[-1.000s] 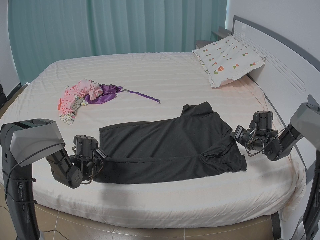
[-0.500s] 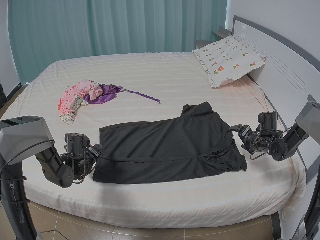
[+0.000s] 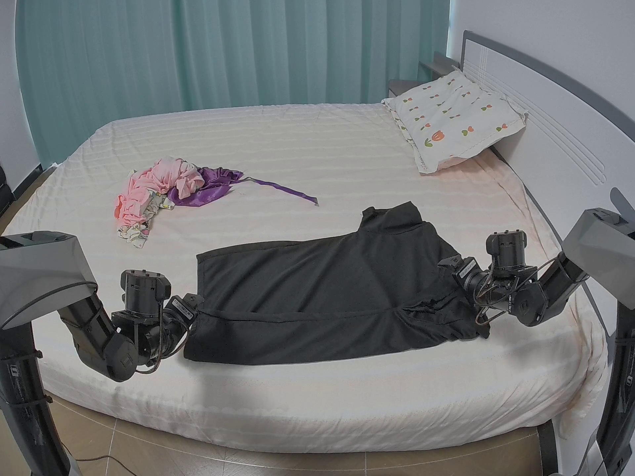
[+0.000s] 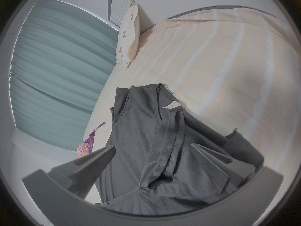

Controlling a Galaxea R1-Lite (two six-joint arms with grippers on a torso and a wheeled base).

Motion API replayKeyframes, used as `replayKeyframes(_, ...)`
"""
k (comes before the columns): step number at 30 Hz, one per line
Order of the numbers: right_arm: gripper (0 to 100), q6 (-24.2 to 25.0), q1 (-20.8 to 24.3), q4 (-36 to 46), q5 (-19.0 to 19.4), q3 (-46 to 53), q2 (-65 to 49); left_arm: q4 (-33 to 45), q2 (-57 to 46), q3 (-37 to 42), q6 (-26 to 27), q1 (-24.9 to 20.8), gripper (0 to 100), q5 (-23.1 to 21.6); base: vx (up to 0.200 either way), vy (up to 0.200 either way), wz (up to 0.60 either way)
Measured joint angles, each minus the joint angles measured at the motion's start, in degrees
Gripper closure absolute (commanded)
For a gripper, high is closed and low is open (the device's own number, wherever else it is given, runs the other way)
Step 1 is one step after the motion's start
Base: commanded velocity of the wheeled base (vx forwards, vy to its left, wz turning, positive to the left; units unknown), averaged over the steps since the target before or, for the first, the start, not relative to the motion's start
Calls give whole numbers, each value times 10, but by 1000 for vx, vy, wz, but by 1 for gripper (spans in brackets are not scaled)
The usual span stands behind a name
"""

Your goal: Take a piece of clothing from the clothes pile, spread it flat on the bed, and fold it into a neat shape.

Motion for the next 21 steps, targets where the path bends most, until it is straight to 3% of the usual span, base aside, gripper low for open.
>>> replayKeyframes(9,0,1,4,0,-2,-33,39,0,0,3,-14,-6,0,-5,0,0,0)
replayKeyframes(10,100,1,5,0,-3,-36,43,0,0,3,-14,-6,0,-5,0,0,0)
replayKeyframes(21,100,1,6,1,-17,-38,54,0,1,2,-14,-6,0,-5,0,0,0)
